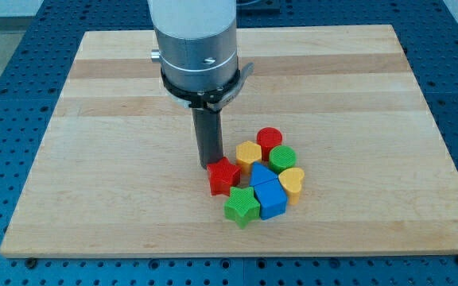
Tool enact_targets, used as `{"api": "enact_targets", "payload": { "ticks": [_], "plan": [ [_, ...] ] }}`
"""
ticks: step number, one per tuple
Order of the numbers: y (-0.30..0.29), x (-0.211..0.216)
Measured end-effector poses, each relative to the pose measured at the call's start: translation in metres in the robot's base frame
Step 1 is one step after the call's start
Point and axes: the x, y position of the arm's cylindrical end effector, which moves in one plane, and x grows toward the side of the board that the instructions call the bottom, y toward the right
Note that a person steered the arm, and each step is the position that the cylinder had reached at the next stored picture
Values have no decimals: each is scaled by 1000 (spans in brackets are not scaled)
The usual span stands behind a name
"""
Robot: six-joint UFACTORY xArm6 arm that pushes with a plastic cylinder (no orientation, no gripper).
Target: Slide blue triangle along with blue cube towards bottom center
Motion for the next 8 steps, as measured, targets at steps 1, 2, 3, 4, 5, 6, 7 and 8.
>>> {"api": "enact_targets", "payload": {
  "ticks": [1,2,3,4,5,6,7,8],
  "plan": [
    [0,0],
    [-6,-1],
    [-35,-1],
    [-71,-1],
    [-74,22],
    [-71,59],
    [-53,89],
    [-18,100]
  ]
}}
